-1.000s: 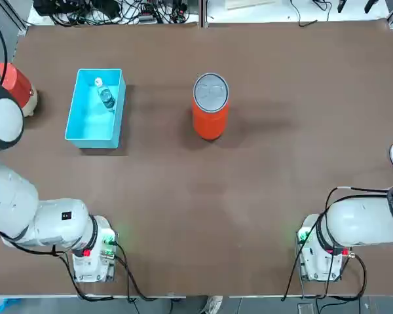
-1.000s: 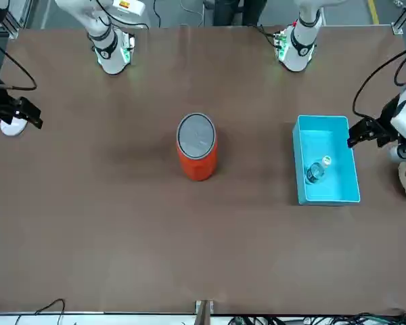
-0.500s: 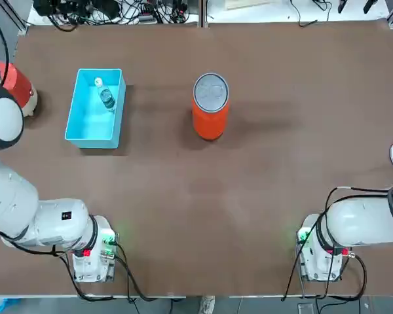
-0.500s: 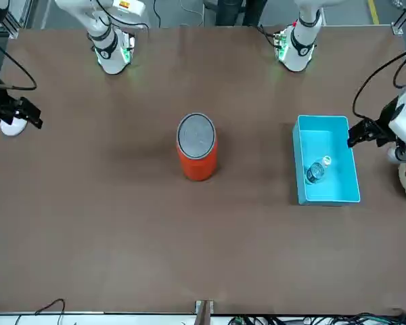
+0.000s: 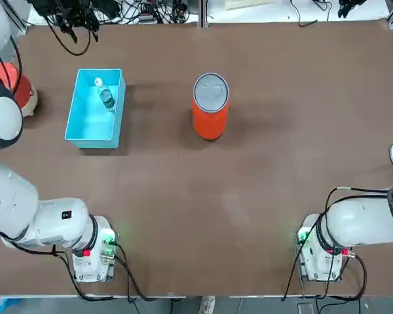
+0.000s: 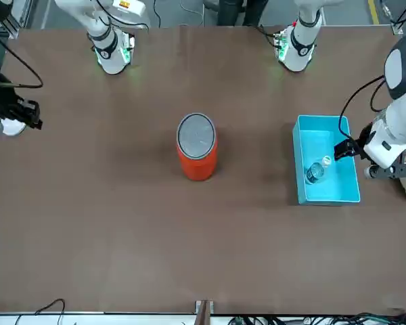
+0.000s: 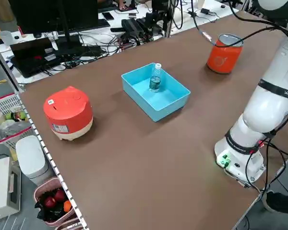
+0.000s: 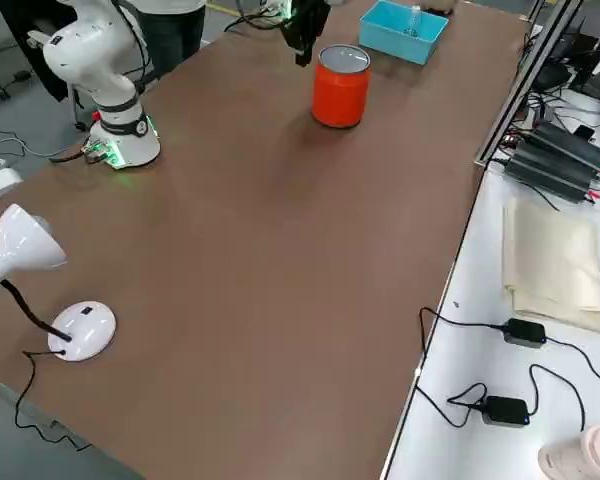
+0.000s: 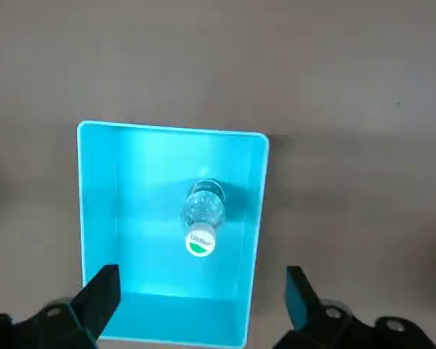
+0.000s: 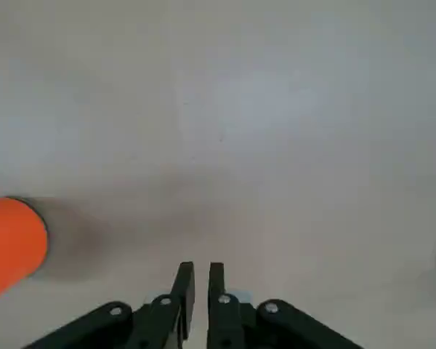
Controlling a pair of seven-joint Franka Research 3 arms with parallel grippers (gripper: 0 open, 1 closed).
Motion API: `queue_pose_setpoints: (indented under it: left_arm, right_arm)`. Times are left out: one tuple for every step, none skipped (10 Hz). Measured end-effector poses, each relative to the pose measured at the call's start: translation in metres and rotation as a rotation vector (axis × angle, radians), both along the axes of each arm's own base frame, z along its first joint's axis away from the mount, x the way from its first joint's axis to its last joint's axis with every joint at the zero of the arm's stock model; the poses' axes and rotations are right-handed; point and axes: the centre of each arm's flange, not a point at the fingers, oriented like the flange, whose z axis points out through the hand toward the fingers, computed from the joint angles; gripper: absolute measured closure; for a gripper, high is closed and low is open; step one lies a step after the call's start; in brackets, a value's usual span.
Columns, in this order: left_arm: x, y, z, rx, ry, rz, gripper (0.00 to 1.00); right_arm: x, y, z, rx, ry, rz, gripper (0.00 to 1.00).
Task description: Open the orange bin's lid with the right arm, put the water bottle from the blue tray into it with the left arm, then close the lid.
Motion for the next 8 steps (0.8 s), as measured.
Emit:
queue_pose_setpoints:
  left_arm:
    - [-0.003,0.003,-0.017,0.000,-0.018,0.012,0.00]
    - [-0.008,0.002,-0.037,0.004,-0.036,0.024,0.01]
    - [-0.014,-0.001,-0.058,0.016,-0.055,0.027,0.02]
    - [-0.023,-0.005,-0.082,0.034,-0.064,0.017,0.03]
    - [-0.035,-0.011,-0.108,0.053,-0.060,0.001,0.03]
    - [-0.046,-0.014,-0.130,0.067,-0.051,-0.007,0.03]
    - [-0.053,-0.014,-0.146,0.077,-0.042,-0.014,0.04]
    - [-0.056,-0.013,-0.154,0.084,-0.034,-0.021,0.06]
  right_arm:
    - [-0.002,0.041,0.002,0.005,-0.018,-0.061,0.92]
    - [-0.008,0.089,0.002,0.015,-0.042,-0.121,0.97]
    - [-0.017,0.134,0.000,0.026,-0.057,-0.169,0.97]
    - [-0.025,0.172,-0.006,0.035,-0.063,-0.206,0.98]
    - [-0.032,0.208,-0.015,0.046,-0.070,-0.240,0.98]
    - [-0.040,0.245,-0.028,0.057,-0.073,-0.267,0.98]
    - [-0.050,0.282,-0.042,0.065,-0.072,-0.284,0.98]
    - [-0.062,0.319,-0.058,0.075,-0.073,-0.305,0.98]
